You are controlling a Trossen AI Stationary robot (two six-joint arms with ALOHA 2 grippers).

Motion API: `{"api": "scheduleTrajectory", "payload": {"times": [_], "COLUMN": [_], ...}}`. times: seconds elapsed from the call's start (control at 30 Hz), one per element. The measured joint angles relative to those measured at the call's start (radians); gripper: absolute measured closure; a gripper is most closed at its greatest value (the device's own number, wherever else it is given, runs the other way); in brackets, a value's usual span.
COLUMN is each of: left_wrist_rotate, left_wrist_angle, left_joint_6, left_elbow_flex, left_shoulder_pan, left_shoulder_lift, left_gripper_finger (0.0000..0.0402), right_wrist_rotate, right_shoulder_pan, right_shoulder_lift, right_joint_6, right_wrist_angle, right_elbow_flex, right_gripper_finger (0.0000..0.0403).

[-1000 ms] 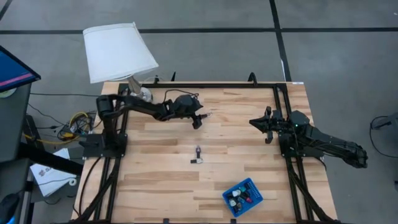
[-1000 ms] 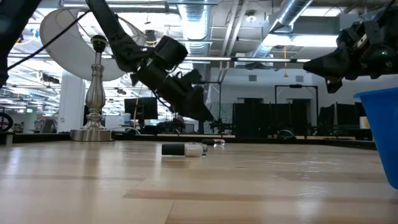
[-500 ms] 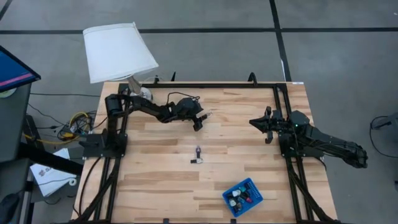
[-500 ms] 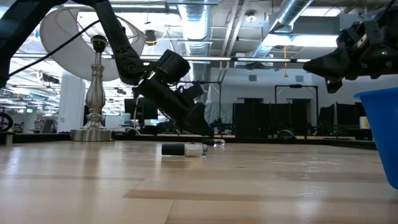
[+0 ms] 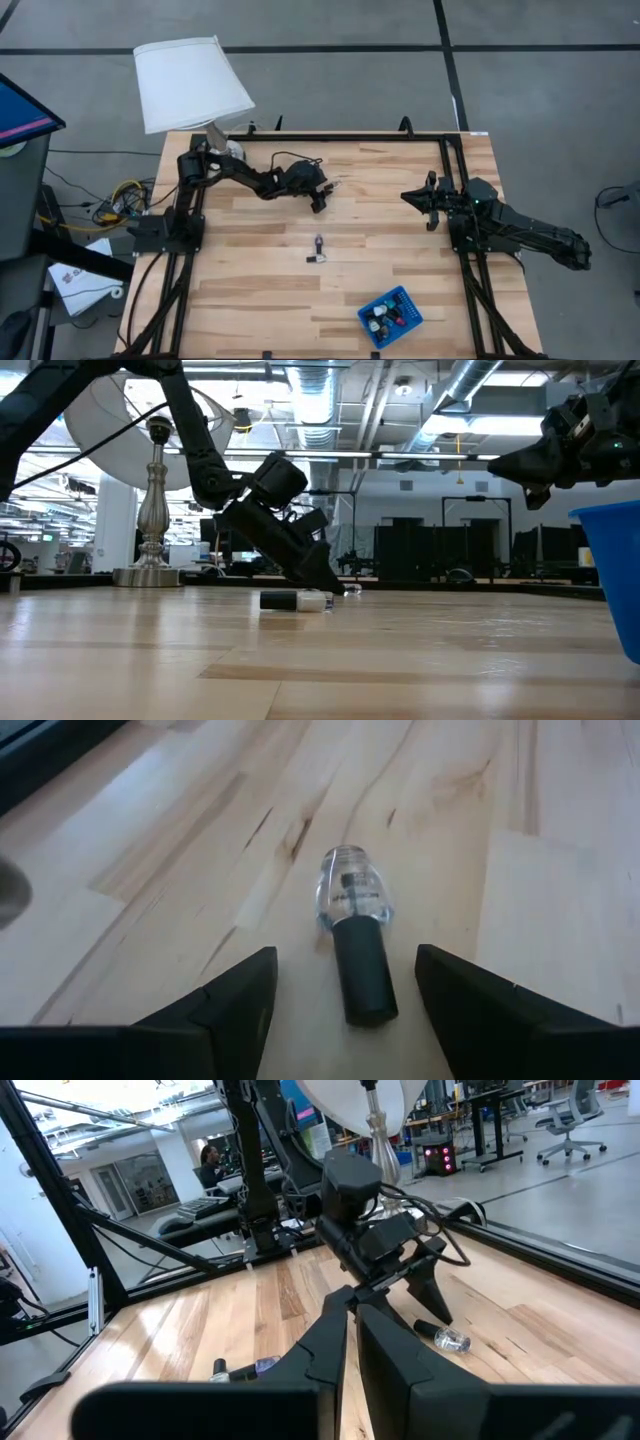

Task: Pick & Place Nail Polish
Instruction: Put the transparent nail polish into the blue bin

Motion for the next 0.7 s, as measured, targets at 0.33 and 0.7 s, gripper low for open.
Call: {"api": "scheduleTrajectory", "payload": {"times": [0.33,0.7], "left_wrist_rotate": [0.002,-0.003], "left_wrist_angle": [0.004,-0.001], "left_joint_6": [0.004,0.009], "left_elbow_flex": [0.001,0.000], "left_shoulder_pan": [0.001,0.000], "left_shoulder_lift": [0.010,0.013], "left_gripper_finger": [0.0230,0.0349], "right_wrist_rotate": [0.000,0.000], "right_shoulder_pan": [0.000,0.000], "right_shoulder_lift": [0.000,0.000], "right_joint_6": [0.000,0.000], "right_wrist_angle": [0.000,0.000], "right_elbow_flex": [0.000,0.000], "right_gripper_finger": [0.0381,0.0381]}}
